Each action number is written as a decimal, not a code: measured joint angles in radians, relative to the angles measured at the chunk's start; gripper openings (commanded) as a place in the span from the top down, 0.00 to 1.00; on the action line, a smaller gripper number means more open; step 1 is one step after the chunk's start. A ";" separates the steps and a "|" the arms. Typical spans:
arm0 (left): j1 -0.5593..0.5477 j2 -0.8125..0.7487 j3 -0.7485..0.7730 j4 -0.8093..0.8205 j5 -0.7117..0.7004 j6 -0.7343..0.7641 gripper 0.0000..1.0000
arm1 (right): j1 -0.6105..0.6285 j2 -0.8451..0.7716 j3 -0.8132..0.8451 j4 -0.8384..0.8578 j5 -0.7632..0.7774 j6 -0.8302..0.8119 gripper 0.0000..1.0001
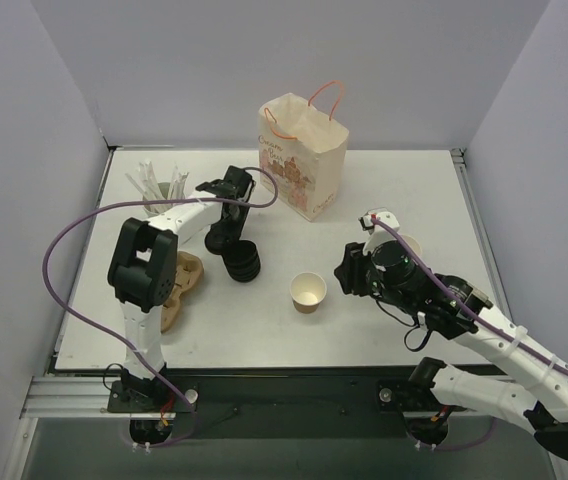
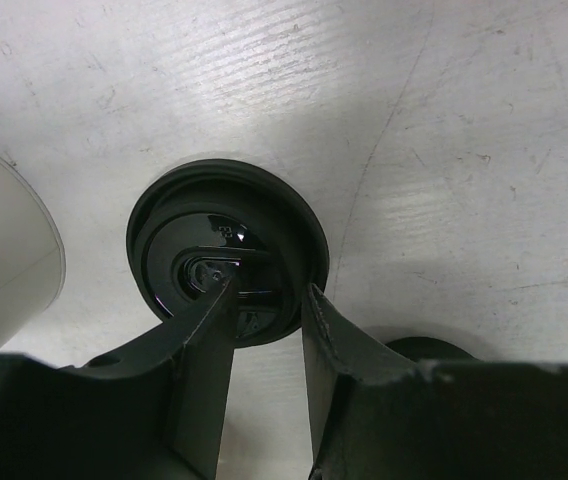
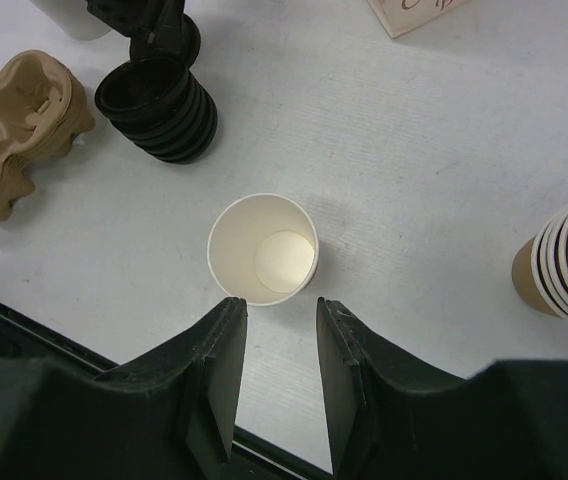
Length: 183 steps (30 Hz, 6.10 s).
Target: Pack the takeout coffee
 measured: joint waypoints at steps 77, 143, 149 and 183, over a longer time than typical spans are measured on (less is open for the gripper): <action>-0.705 -0.298 0.110 -0.229 -0.007 -0.216 1.00 | 0.000 -0.336 -0.021 -0.248 0.277 0.089 0.65; -0.432 -0.585 -0.382 0.106 0.175 -0.358 0.48 | -0.071 0.293 0.064 -0.083 -0.028 0.155 0.39; -0.430 -0.585 -0.448 0.183 0.238 -0.393 0.49 | -0.101 0.349 0.056 -0.036 -0.108 0.166 0.43; -0.427 -0.610 -0.462 0.164 0.108 -0.404 0.48 | -0.131 0.315 -0.114 -0.034 0.010 0.222 0.58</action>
